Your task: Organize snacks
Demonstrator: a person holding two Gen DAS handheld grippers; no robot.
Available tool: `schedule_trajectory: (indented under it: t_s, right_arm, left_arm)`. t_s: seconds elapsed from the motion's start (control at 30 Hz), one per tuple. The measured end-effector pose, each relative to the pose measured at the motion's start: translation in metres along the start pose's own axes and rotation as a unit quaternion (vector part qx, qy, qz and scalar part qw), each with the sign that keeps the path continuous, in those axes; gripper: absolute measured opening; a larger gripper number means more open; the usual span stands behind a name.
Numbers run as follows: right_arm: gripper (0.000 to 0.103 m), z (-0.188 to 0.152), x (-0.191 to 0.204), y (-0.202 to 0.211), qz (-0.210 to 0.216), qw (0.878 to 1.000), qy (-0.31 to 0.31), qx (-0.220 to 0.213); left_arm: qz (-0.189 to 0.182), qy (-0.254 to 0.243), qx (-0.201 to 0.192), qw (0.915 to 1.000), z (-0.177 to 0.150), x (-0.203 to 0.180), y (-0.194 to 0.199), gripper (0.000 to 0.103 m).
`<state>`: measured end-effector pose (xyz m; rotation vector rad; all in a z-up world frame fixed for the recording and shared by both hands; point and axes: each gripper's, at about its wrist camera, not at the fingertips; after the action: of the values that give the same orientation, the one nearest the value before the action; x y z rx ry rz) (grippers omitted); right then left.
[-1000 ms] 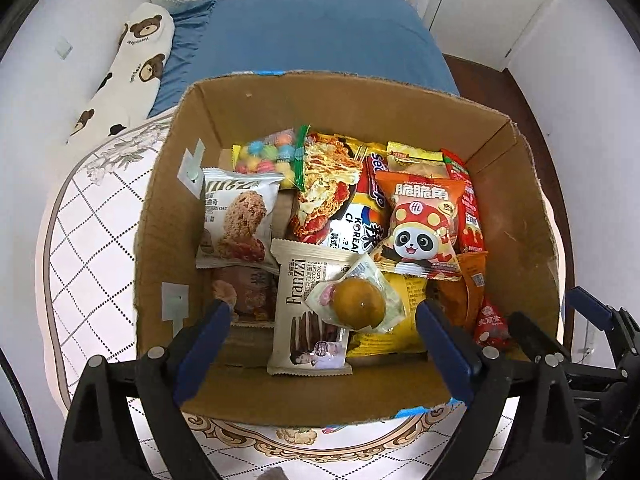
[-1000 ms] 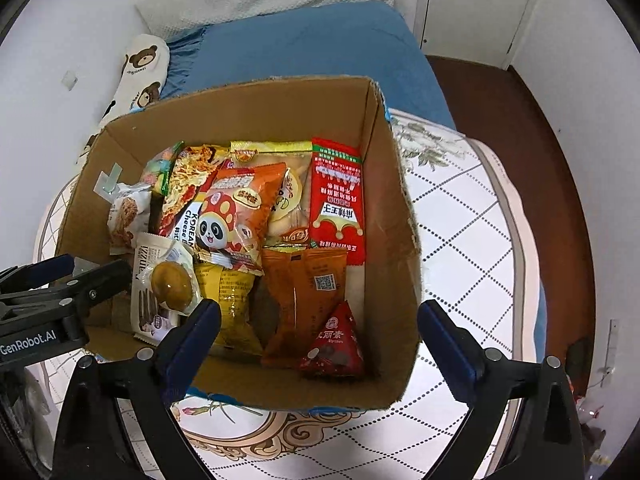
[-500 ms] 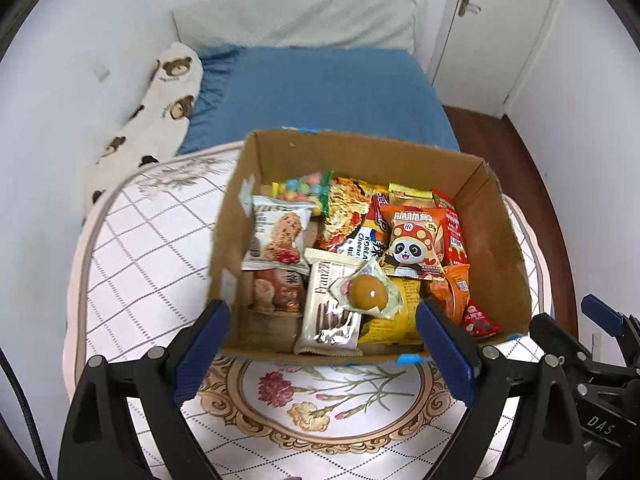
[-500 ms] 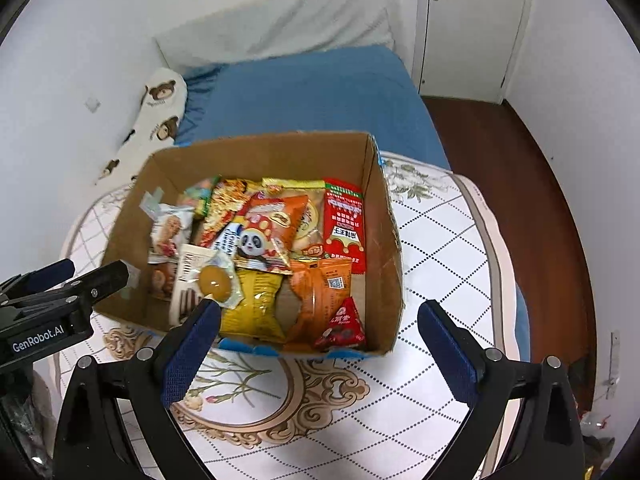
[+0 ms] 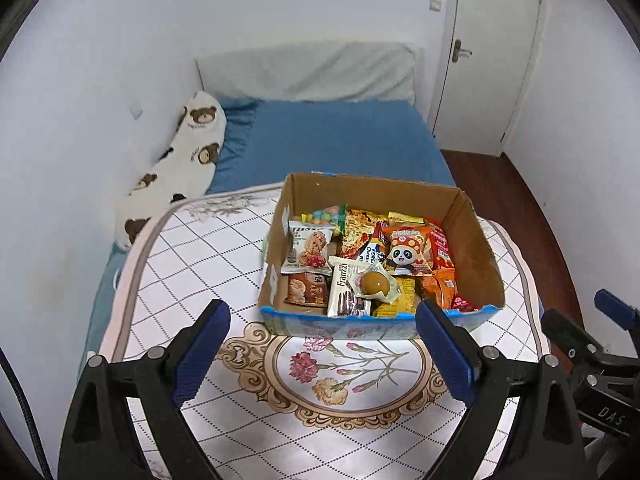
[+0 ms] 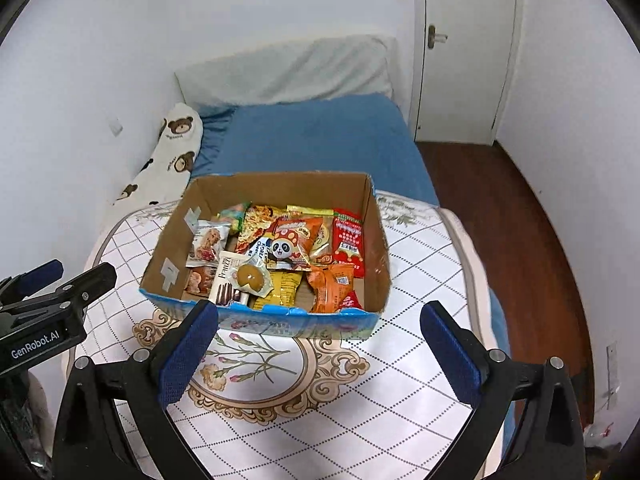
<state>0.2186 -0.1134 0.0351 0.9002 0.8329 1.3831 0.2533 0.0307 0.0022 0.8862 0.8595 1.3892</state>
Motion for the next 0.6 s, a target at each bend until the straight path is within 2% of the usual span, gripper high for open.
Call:
schedule_trajectory:
  t_s: [0.33, 0.6]
  right_arm:
    - [0.103, -0.034, 0.011, 0.062, -0.014, 0.999, 0.014, -0.042]
    - [0.103, -0.045, 0.017, 0.089, -0.018, 0.998, 0.020, -0.063]
  left_arm:
    - [0.007, -0.010, -0.035, 0.9993, -0.038, -0.002, 0.045, 0.095]
    - [0.001, -0.015, -0.049, 0.9987, -0.055, -0.004, 0.066, 0.095]
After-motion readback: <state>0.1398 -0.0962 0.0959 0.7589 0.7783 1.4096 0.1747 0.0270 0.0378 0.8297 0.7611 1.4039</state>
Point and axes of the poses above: each gripper's, at about its wrist camera, not at the fingertips, and y roughly against the way its jaws point, x to its left, z to its top, and after that the axes turned 10 degrees about x, right-handed
